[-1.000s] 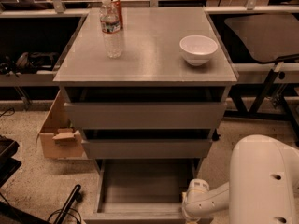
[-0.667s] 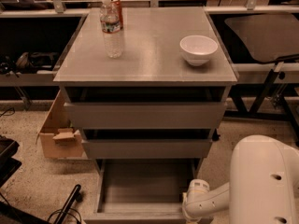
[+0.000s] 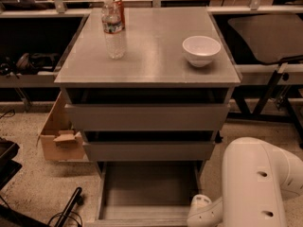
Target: Open bottom drawer
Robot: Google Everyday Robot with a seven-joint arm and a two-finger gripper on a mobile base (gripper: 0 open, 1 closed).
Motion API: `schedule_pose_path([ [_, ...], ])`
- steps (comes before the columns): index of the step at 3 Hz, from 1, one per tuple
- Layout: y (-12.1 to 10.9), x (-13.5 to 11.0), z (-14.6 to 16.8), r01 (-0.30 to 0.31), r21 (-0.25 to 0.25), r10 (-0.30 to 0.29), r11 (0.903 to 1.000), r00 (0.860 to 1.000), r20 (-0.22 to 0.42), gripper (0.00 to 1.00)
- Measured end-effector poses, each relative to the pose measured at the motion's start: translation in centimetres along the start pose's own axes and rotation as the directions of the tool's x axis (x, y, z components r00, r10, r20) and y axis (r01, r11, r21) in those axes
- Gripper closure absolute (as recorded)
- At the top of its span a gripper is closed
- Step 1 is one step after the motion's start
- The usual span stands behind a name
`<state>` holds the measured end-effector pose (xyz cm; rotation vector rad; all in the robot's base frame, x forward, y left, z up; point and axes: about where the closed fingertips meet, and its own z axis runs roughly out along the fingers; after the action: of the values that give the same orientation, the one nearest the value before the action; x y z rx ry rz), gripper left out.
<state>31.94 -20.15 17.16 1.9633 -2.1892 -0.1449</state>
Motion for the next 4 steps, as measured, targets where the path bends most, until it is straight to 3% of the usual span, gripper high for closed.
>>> schedule_pose_path([
  [2, -0.3, -0.1, -1.0, 0.008, 0.006, -0.008, 0.9999, 1.0, -0.006, 0.86],
  [3, -0.4, -0.1, -1.3, 0.008, 0.006, -0.008, 0.9999, 1.0, -0.006, 1.0],
  [4, -0.6, -0.1, -1.4, 0.009, 0.007, -0.009, 0.9999, 1.0, -0.007, 1.0],
])
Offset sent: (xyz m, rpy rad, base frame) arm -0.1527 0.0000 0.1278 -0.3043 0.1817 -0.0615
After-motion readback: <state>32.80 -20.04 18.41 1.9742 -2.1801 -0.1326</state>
